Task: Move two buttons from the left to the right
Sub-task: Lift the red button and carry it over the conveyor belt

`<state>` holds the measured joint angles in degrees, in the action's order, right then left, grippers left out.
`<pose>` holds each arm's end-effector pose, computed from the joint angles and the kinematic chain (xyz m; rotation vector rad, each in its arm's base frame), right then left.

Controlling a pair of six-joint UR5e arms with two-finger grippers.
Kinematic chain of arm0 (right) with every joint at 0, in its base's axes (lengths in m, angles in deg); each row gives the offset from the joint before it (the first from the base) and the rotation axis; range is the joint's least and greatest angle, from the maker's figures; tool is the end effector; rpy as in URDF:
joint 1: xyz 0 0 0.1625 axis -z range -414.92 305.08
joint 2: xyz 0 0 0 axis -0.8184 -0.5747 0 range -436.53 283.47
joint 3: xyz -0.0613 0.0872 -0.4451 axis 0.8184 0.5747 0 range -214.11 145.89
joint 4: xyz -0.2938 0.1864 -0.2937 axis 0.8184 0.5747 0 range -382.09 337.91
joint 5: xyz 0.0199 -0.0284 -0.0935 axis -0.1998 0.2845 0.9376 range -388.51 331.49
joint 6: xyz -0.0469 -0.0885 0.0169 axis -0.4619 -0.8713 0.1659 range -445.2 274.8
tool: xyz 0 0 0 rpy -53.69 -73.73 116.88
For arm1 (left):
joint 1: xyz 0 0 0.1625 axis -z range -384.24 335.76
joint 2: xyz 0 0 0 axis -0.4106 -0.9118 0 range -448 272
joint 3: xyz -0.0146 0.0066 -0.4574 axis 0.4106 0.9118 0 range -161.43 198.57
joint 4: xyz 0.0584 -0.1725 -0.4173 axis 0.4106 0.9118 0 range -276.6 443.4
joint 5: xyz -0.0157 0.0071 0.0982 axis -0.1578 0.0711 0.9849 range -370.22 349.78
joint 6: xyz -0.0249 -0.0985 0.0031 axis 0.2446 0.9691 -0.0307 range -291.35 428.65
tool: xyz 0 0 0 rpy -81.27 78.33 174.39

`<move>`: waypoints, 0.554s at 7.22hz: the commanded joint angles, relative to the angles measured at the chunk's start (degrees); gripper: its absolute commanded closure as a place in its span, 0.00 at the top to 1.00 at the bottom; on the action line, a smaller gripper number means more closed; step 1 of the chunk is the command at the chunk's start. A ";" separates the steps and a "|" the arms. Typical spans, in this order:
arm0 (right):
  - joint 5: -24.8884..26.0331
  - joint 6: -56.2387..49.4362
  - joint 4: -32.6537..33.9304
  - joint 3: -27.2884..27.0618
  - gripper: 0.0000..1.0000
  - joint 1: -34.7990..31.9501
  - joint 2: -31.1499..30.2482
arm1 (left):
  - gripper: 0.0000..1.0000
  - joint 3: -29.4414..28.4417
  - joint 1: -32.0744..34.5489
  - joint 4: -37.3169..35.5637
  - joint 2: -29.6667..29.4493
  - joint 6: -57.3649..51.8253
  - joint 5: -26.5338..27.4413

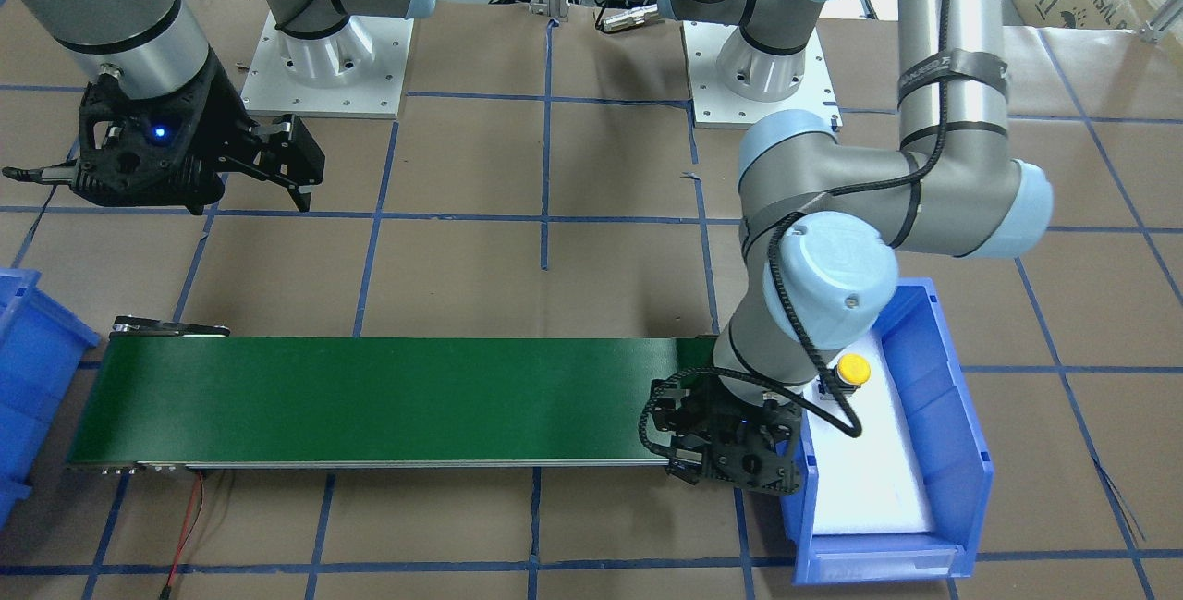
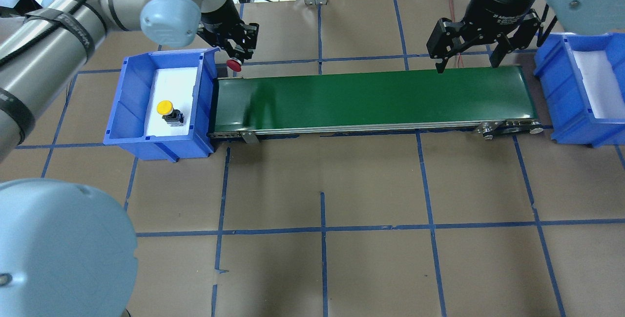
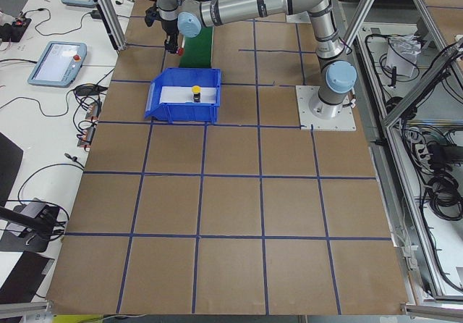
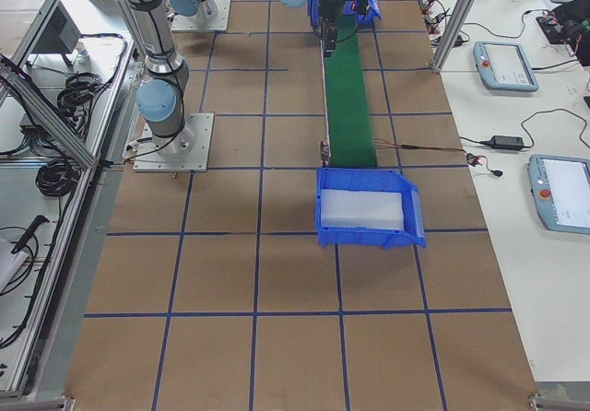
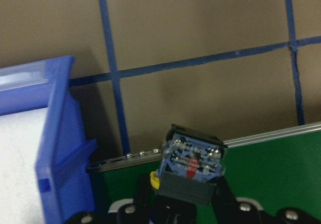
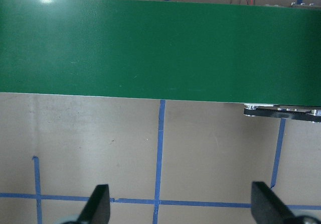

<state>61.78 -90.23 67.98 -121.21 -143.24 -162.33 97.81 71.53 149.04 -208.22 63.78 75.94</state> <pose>0.1162 -0.5699 0.5053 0.0920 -3.1363 -0.0342 -0.2147 -0.7309 0.3203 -0.2892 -3.0577 0.1303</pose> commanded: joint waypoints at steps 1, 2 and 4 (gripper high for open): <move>0.49 -0.06 -0.24 0.00 1.00 0.43 -0.07 | 0.41 5.54 3.35 -2.71 1.38 -5.37 -0.04; 0.58 0.02 -0.33 -0.09 1.00 0.43 -0.16 | 0.40 8.00 3.72 -4.02 2.36 -8.11 -0.03; 0.58 0.02 -0.24 -0.09 1.00 0.43 -0.07 | 0.39 8.82 3.81 -5.17 3.85 -16.53 -0.82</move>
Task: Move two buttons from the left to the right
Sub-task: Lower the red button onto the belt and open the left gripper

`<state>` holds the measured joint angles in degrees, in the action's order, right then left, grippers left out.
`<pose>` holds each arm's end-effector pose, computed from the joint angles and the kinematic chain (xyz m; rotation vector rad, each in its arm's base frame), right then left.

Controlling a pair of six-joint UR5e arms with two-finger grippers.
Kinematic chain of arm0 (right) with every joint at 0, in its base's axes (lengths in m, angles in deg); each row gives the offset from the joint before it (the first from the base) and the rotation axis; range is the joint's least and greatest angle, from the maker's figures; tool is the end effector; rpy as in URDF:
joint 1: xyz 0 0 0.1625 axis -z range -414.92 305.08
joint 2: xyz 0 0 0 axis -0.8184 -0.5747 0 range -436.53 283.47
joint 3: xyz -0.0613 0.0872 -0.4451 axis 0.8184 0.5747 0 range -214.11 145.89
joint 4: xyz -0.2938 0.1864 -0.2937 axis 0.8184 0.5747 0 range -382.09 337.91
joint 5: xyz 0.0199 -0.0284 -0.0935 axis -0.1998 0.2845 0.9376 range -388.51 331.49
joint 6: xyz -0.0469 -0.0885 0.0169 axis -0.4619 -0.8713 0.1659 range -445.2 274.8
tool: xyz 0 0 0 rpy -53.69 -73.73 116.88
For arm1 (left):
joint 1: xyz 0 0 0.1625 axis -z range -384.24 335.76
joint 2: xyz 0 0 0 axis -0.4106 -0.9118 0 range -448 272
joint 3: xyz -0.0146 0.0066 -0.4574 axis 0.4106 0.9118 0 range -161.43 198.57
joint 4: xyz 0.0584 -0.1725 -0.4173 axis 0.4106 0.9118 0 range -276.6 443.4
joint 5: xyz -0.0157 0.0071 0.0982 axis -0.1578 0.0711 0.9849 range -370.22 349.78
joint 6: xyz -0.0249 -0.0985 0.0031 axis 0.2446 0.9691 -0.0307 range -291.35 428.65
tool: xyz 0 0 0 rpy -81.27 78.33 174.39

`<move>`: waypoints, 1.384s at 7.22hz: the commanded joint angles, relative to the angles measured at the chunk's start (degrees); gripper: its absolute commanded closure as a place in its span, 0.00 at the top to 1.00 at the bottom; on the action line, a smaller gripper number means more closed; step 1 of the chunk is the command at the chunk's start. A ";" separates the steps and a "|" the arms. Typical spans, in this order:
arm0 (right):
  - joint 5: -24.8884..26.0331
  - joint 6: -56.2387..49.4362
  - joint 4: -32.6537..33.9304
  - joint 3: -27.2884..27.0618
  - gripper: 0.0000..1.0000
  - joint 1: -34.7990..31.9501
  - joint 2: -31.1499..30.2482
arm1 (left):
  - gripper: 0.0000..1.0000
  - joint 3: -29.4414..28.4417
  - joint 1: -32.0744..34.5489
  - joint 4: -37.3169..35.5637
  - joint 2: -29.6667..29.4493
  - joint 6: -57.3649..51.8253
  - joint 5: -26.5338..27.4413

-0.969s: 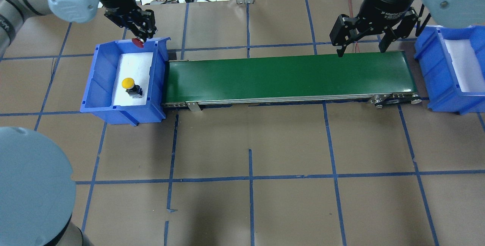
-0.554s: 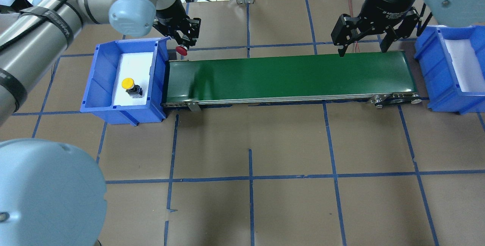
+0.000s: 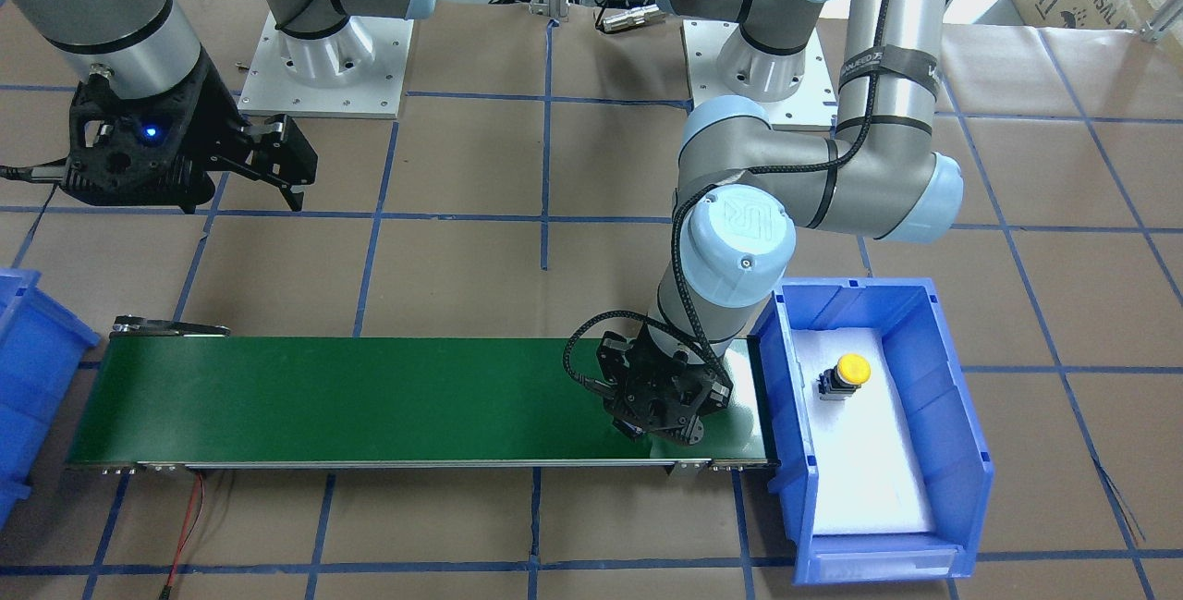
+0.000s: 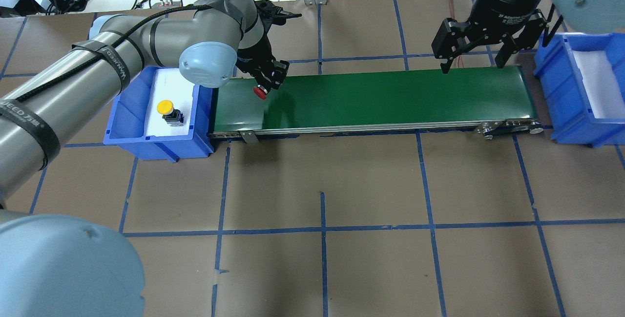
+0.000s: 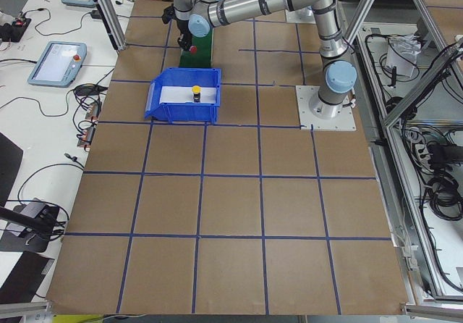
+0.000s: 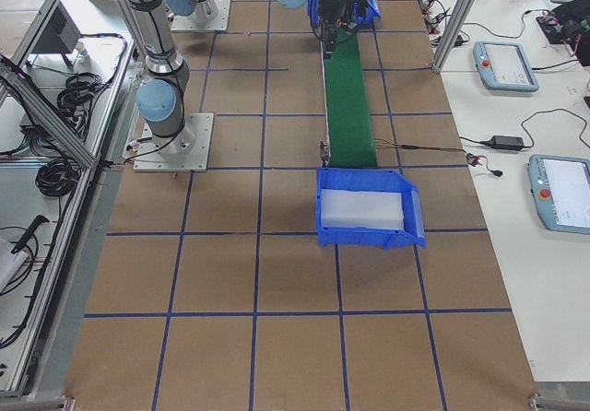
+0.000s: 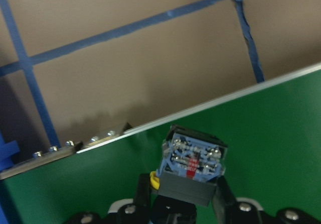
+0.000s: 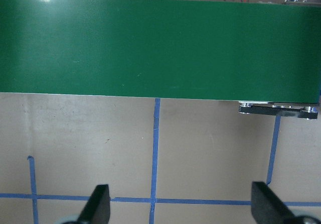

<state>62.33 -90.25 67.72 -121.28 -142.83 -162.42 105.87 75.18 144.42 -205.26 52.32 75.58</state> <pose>0.1112 -0.5695 0.5051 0.0813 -3.1272 -0.0416 -0.2555 -0.6801 0.2949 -0.6885 -2.9926 0.1248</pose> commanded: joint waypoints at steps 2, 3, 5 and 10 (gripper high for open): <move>0.12 -0.04 -0.07 -0.02 1.00 0.02 0.02 | 0.38 2.25 0.16 -0.55 0.99 -18.67 -0.29; 0.04 -0.04 -0.07 -0.02 1.00 0.11 0.02 | 0.38 2.69 0.16 -0.55 1.42 -26.05 -0.38; -0.32 0.05 -0.07 -0.02 1.00 0.02 0.02 | 0.38 3.31 -1.42 -0.55 1.08 -33.99 -3.08; 0.03 -0.04 -0.07 -0.02 1.00 0.02 0.02 | 0.81 3.31 -1.95 -0.55 0.11 -43.88 -2.92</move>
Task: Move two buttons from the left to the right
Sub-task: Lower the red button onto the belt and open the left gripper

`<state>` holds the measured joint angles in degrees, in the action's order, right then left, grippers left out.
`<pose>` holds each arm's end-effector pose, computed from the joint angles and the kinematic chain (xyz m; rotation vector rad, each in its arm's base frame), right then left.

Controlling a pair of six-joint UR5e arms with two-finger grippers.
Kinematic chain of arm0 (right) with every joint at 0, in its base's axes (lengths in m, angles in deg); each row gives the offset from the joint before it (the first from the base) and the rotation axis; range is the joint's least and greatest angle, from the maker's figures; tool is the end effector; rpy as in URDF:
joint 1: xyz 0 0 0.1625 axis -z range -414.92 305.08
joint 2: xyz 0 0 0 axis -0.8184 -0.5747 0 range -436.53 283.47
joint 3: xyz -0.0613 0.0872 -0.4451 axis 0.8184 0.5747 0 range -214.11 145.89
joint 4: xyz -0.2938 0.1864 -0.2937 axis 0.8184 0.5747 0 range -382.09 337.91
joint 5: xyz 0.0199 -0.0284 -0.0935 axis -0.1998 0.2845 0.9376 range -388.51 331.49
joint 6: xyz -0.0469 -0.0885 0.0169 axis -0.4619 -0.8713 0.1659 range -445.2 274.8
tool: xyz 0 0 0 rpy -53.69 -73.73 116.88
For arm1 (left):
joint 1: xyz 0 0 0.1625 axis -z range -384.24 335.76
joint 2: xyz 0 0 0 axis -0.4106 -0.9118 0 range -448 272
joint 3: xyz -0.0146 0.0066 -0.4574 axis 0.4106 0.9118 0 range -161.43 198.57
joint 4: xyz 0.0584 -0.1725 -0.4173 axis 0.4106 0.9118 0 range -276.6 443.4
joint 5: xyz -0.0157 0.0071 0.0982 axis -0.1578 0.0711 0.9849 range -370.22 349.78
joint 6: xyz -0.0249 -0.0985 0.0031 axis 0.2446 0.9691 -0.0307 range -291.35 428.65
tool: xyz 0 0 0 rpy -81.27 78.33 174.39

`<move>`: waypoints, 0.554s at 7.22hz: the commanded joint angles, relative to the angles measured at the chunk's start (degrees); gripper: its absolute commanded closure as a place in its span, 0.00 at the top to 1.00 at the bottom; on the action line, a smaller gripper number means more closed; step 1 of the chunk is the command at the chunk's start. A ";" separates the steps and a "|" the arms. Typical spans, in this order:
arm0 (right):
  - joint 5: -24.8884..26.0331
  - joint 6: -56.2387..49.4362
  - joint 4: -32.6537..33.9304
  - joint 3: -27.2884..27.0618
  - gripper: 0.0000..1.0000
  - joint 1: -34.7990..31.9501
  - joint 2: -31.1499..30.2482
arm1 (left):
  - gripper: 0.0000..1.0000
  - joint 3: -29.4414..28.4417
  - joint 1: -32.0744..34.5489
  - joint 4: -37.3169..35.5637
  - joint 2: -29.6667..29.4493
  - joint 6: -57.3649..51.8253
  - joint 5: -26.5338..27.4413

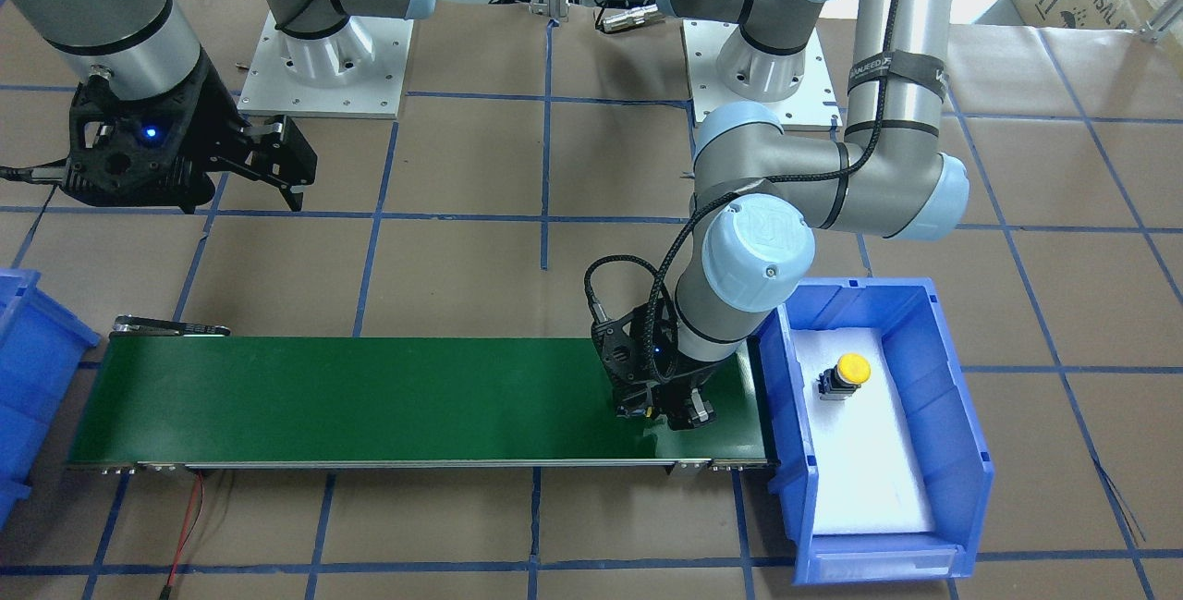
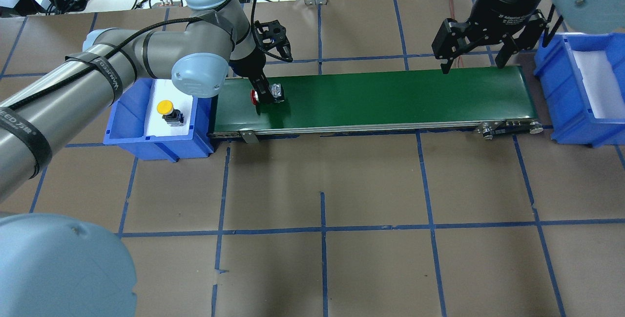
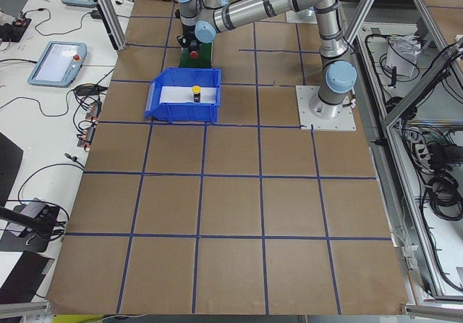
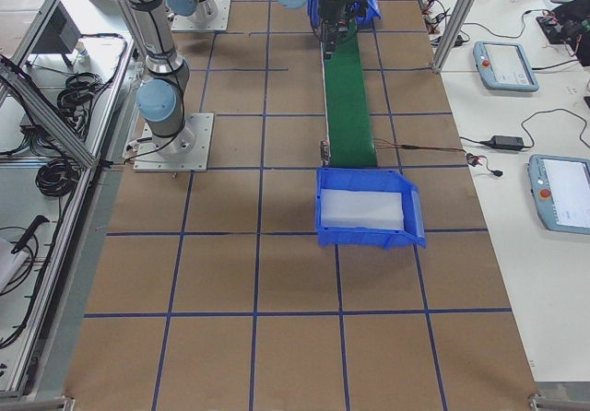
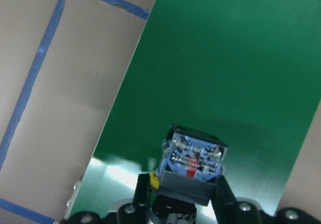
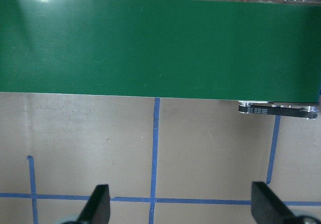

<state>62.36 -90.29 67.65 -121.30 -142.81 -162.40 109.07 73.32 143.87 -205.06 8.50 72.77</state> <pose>0.1109 -0.5695 0.5046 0.0819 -3.1268 -0.0446 -0.2362 -0.6720 0.2711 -1.6988 -2.5265 0.1292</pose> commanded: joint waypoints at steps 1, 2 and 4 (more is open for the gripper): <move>0.01 0.00 0.00 0.00 1.00 0.00 0.00 | 0.87 -0.07 -0.09 0.09 -0.01 0.99 -0.20; 0.01 -0.09 0.00 0.00 1.00 0.09 0.00 | 0.89 -1.46 -0.09 0.78 1.03 3.52 0.14; -0.25 0.00 0.00 0.00 1.00 0.00 -0.26 | 0.90 -1.56 -3.06 5.24 6.20 12.19 1.02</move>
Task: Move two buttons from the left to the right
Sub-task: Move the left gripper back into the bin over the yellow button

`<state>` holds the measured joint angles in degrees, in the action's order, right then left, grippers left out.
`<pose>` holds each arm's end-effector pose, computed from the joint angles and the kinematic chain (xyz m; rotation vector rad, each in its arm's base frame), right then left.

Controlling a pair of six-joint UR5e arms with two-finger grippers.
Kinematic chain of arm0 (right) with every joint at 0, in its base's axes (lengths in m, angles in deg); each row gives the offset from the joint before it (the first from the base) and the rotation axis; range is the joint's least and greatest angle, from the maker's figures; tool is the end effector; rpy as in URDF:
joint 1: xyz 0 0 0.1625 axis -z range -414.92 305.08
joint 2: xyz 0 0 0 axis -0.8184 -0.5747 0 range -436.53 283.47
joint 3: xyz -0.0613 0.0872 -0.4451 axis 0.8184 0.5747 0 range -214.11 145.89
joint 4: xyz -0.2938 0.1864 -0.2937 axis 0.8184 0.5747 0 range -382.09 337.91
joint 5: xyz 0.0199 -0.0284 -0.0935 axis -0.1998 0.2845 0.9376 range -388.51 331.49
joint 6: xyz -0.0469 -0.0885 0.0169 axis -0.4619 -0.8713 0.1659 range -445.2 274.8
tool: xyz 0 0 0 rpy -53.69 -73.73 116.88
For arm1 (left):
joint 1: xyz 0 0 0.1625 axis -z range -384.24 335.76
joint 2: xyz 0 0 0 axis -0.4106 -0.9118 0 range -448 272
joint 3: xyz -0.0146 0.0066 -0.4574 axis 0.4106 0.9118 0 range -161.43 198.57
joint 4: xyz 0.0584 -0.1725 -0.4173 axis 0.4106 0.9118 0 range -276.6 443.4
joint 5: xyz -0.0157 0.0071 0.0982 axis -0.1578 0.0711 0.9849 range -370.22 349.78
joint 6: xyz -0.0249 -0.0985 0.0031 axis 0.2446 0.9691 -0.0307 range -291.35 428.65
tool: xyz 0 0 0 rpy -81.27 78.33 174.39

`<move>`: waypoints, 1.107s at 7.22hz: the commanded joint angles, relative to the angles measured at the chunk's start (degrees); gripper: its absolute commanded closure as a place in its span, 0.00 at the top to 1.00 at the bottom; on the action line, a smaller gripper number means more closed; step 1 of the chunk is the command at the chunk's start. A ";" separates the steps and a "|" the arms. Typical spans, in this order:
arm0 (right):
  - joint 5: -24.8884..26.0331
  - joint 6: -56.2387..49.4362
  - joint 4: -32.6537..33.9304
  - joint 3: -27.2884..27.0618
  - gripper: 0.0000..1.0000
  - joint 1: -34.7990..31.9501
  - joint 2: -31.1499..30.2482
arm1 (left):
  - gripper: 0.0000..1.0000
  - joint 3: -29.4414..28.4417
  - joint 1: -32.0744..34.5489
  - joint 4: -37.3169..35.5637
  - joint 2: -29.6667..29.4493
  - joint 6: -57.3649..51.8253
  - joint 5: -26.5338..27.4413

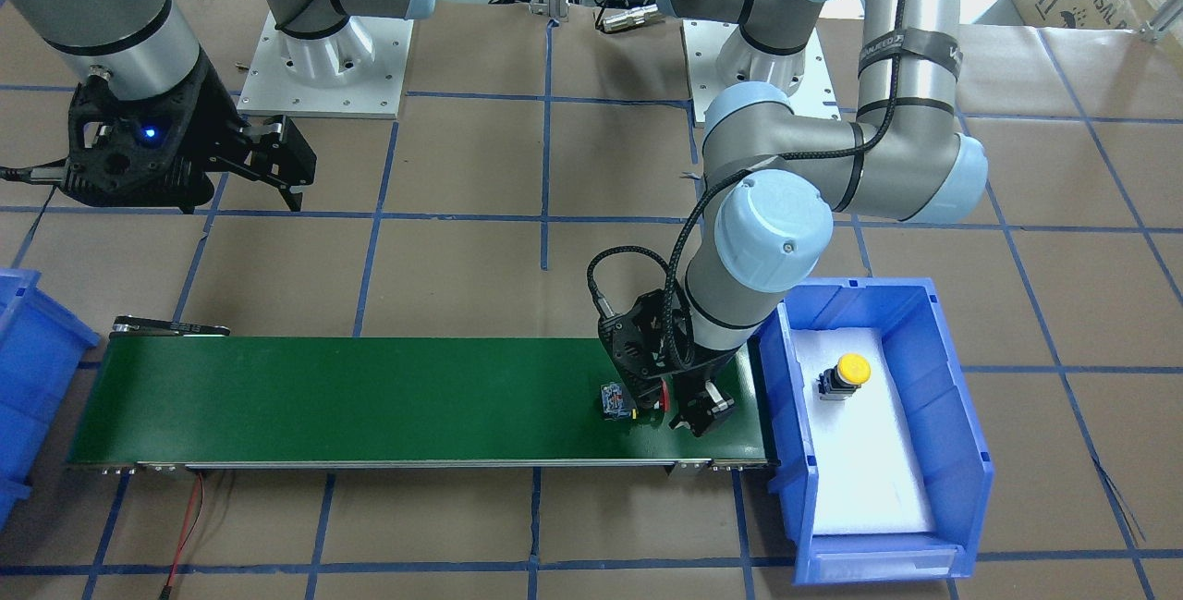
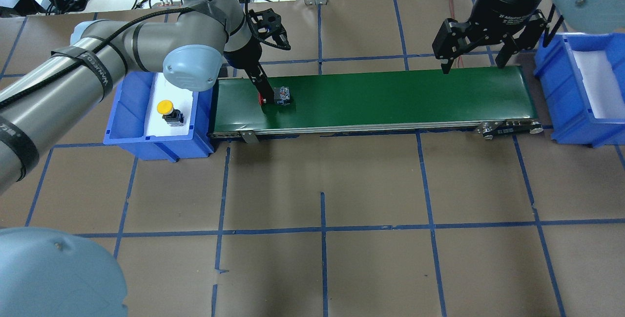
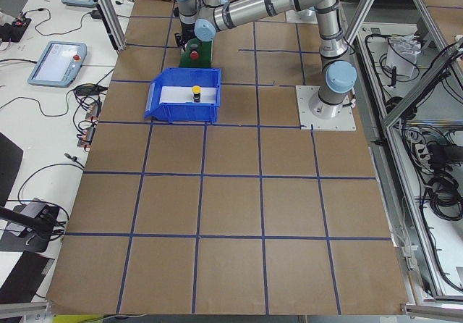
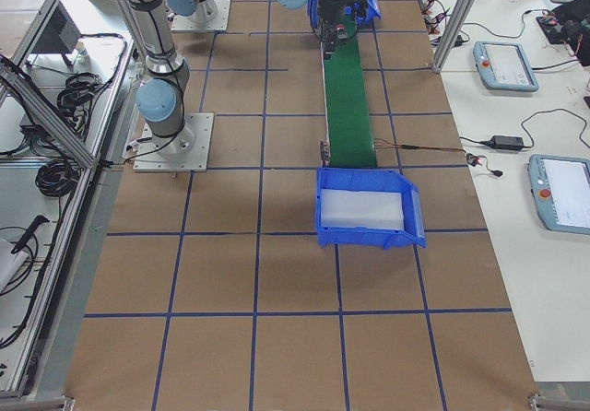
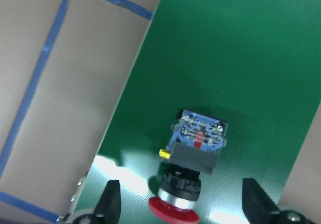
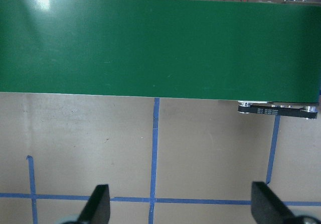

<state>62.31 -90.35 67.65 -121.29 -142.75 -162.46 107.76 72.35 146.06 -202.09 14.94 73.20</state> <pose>0.1104 -0.5693 0.5053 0.0819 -3.1276 -0.0427 -0.2236 -0.6721 0.3145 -1.5424 -2.6430 0.1694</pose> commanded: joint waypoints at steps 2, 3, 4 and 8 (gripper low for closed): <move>0.05 0.06 0.00 0.00 1.00 -0.06 -0.02 | 1.00 0.53 -11.29 4.05 5.72 16.76 0.60; -0.03 0.06 0.52 0.09 1.00 -0.06 0.06 | 1.00 0.45 -14.73 3.79 6.94 22.45 0.68; 0.06 0.06 0.00 0.00 1.00 -0.06 -0.11 | 1.00 0.54 -17.46 3.79 6.61 26.24 0.60; 0.06 0.06 0.44 0.09 1.00 -0.06 -0.02 | 1.00 8.43 -19.60 2.40 4.94 41.22 7.50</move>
<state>62.34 -90.29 68.06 -121.27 -142.81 -162.46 113.53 53.05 149.67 -196.67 53.65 76.73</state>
